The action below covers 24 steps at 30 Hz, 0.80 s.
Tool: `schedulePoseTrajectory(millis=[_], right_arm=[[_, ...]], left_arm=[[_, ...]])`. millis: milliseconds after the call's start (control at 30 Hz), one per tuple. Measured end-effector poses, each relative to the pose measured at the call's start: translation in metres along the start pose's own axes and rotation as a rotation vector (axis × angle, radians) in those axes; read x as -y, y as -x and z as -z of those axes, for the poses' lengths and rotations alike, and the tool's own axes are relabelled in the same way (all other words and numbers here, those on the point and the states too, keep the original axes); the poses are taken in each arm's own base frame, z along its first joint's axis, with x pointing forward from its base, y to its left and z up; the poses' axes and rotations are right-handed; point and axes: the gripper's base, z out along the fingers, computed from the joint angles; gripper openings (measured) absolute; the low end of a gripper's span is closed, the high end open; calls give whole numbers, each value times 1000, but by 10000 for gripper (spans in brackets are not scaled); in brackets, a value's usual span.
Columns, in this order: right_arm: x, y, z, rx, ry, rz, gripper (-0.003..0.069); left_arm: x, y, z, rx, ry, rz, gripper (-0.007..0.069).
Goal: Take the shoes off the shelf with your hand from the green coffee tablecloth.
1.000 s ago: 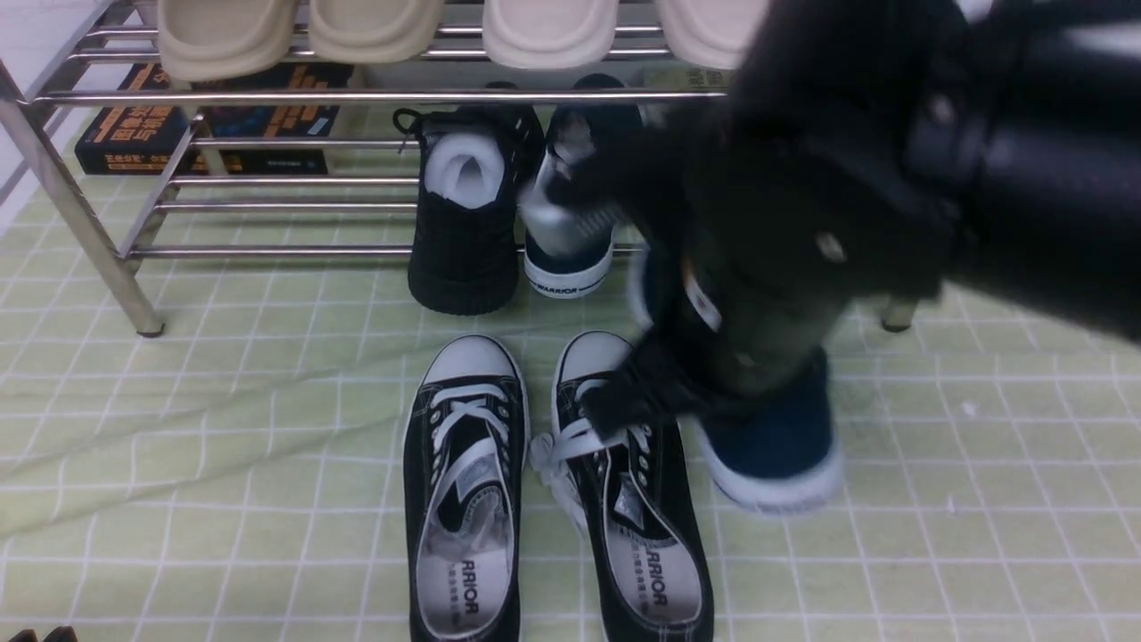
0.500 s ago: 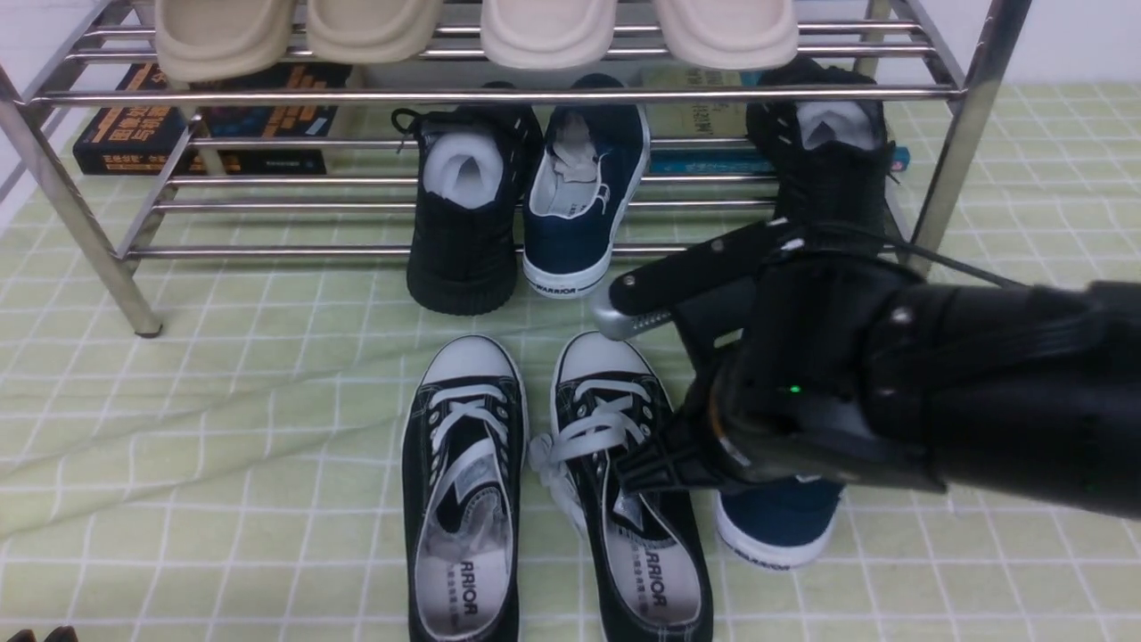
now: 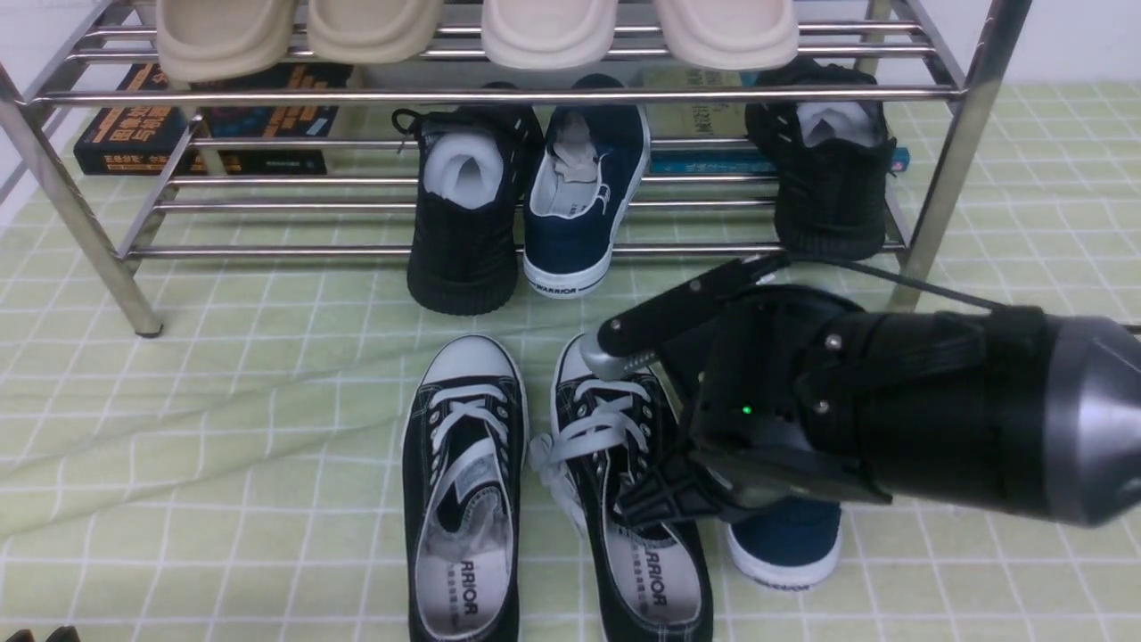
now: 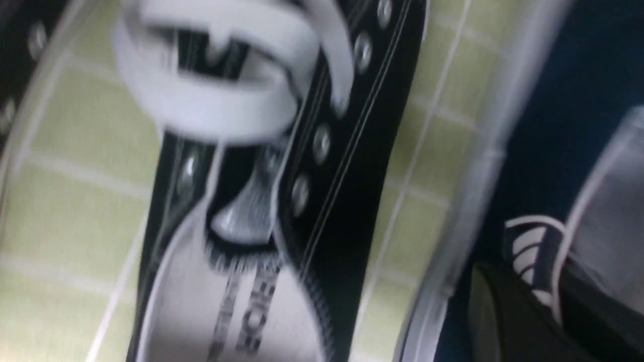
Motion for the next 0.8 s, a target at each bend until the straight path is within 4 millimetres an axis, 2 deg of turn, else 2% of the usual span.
schedulePoseTrajectory(millis=[333, 567, 800], right_arm=[[4, -9, 8, -89, -3, 101, 46], [6, -3, 9, -23, -26, 109, 46], [2, 4, 9, 53, 22, 116, 46]], left_arm=[[0, 0, 0, 0, 0, -1, 208], [0, 0, 0, 0, 0, -1, 215], [0, 0, 0, 0, 0, -1, 219]])
